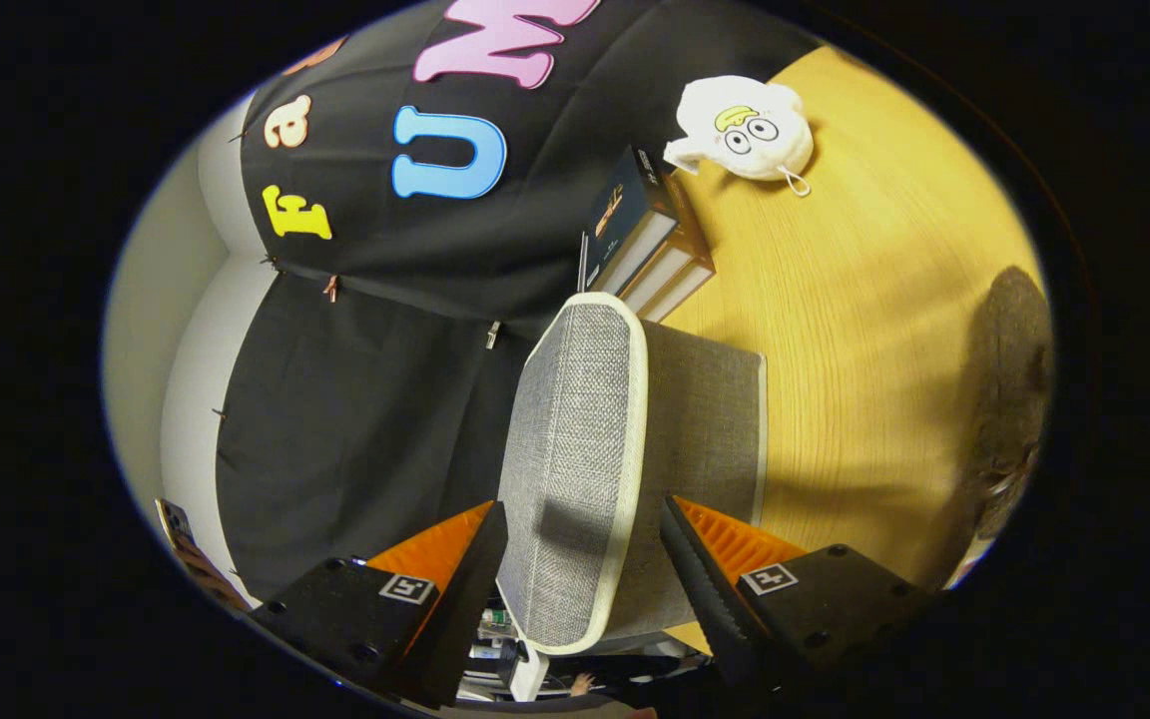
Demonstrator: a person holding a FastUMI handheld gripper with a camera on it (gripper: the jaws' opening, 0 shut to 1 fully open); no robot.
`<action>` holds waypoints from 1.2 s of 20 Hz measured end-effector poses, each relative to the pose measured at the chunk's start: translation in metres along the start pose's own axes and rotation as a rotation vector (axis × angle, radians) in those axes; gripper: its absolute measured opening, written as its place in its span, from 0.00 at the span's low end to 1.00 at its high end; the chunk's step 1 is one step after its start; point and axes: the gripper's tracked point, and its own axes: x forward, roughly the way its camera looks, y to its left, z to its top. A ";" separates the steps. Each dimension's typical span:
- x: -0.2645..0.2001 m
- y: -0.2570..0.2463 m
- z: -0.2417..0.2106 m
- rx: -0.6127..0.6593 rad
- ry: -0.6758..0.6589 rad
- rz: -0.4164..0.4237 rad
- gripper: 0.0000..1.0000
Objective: Open the storage box then place both shoes into the box .Put the left shoe in first, then the right shoe, with the right side of both shoes facing outward in a uniform manner.
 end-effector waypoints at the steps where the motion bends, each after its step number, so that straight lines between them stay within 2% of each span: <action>1: -0.001 0.000 -0.004 0.015 0.005 0.006 0.95; 2: 0.002 -0.002 -0.004 0.024 -0.002 -0.001 0.95; 4: 0.003 -0.001 0.006 0.048 -0.043 0.014 0.62; 7: -0.003 -0.006 0.013 0.105 -0.073 0.019 0.40; 8: -0.007 0.001 0.017 0.114 -0.098 0.041 0.24; 10: -0.010 0.006 0.027 0.080 -0.137 0.034 0.05; 14: -0.012 0.024 0.026 0.025 -0.131 -0.008 0.05; 18: -0.007 0.079 0.029 -0.045 -0.159 0.045 0.05; 24: 0.020 0.146 0.020 -0.196 -0.150 0.059 0.05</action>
